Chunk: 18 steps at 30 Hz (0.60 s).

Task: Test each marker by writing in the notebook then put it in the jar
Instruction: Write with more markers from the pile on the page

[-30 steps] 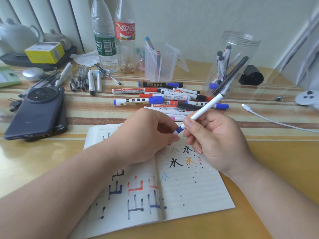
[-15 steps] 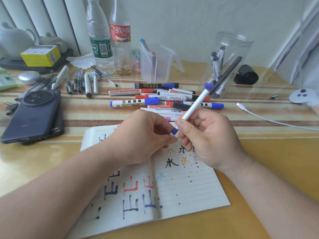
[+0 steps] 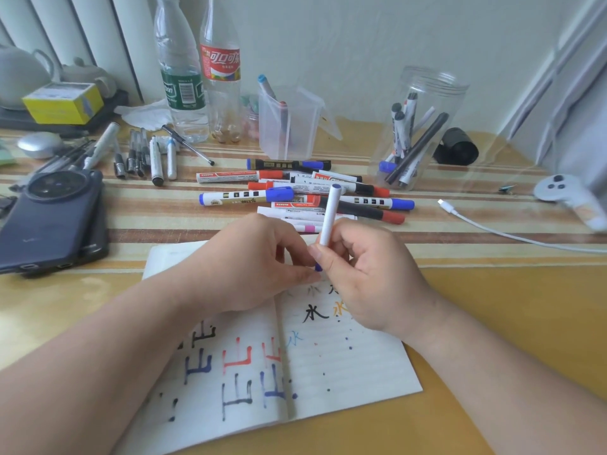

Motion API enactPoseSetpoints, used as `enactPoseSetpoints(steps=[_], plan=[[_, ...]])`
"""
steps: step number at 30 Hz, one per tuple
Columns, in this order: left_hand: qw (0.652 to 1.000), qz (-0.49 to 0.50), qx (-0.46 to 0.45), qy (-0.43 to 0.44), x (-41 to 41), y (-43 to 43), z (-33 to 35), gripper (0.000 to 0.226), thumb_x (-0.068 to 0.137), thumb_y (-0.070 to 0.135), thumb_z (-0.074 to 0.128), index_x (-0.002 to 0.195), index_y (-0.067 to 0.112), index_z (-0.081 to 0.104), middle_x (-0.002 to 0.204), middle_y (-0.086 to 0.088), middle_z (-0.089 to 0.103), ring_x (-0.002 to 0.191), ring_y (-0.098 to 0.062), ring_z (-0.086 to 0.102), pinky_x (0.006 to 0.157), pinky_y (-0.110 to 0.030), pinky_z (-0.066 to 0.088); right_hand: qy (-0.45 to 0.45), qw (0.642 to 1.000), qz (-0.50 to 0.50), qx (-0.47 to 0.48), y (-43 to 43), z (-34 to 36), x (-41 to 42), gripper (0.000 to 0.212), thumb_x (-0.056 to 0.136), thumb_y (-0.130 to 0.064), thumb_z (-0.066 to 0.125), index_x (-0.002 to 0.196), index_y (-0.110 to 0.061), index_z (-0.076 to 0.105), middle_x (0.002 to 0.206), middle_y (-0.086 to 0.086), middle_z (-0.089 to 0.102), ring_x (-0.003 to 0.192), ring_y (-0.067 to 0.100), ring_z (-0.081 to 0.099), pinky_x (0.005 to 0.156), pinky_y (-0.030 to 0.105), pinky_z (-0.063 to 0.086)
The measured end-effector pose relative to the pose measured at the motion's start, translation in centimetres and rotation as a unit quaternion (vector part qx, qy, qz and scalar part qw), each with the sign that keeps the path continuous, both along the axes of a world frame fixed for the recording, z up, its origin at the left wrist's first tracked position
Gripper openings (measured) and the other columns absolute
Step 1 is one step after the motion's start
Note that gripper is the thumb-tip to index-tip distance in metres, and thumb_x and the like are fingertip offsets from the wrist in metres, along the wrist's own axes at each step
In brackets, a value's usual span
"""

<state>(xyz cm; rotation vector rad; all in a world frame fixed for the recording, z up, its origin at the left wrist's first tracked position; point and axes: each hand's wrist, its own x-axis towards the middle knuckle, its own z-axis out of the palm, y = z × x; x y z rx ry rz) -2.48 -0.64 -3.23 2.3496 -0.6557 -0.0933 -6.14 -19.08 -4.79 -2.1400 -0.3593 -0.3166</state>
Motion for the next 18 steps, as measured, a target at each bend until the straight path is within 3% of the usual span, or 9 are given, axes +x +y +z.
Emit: enactPoseSetpoints(steps=[5,11,13,15,18], plan=[[1.0,-0.002,0.012,0.006,0.0,-0.1,-0.2,0.009,0.078,0.048,0.077,0.078,0.039,0.074,0.076,0.017,0.065,0.072,-0.004,0.06,0.07,-0.034,0.053,-0.015,1.0,-0.015,0.023,-0.3,-0.5,-0.7,0.018,0.095,-0.023,0.066,0.078,-0.015,0.066,0.067,-0.003,0.061,0.058,0.011,0.052,0.053,0.023,0.043],[0.999,-0.001,-0.001,-0.039,-0.3,-0.9,-0.2,0.022,0.082,0.054,0.068,0.074,0.033,0.07,0.073,0.007,0.063,0.069,-0.013,0.06,0.066,-0.037,0.052,-0.038,0.999,-0.032,0.022,-0.1,-0.5,0.6,0.019,0.092,-0.03,0.064,0.086,-0.014,0.073,0.08,0.0,0.068,0.078,0.02,0.064,0.068,0.042,0.053],[0.999,0.01,-0.008,-0.051,-0.3,-1.0,-0.2,0.019,0.085,0.05,0.066,0.076,0.033,0.068,0.073,0.009,0.063,0.07,-0.013,0.059,0.067,-0.035,0.051,-0.038,0.998,-0.03,0.051,0.3,-0.5,0.7,0.008,0.091,-0.028,0.066,0.091,-0.024,0.073,0.082,-0.002,0.072,0.079,0.018,0.066,0.071,0.044,0.055],[0.998,0.021,-0.02,-0.063,-0.3,-1.0,-0.2,0.016,0.087,0.047,0.066,0.08,0.033,0.07,0.074,0.015,0.062,0.072,-0.008,0.059,0.068,-0.032,0.05,-0.039,0.993,-0.033,0.105,0.5,-0.2,0.6,0.013,0.089,-0.025,0.069,0.098,-0.034,0.066,0.083,-0.002,0.072,0.08,0.018,0.068,0.072,0.046,0.057],[0.996,0.027,-0.032,-0.083,-0.3,-1.0,-0.3,0.015,0.086,0.044,0.07,0.077,0.032,0.069,0.074,0.017,0.06,0.072,-0.004,0.057,0.066,-0.026,0.046,-0.051,0.984,-0.04,0.163,0.6,0.6,0.6,0.012,0.091,-0.021,0.068,0.099,-0.024,0.059,0.079,0.0,0.071,0.071,0.014,0.067,0.06,0.033,0.052]])
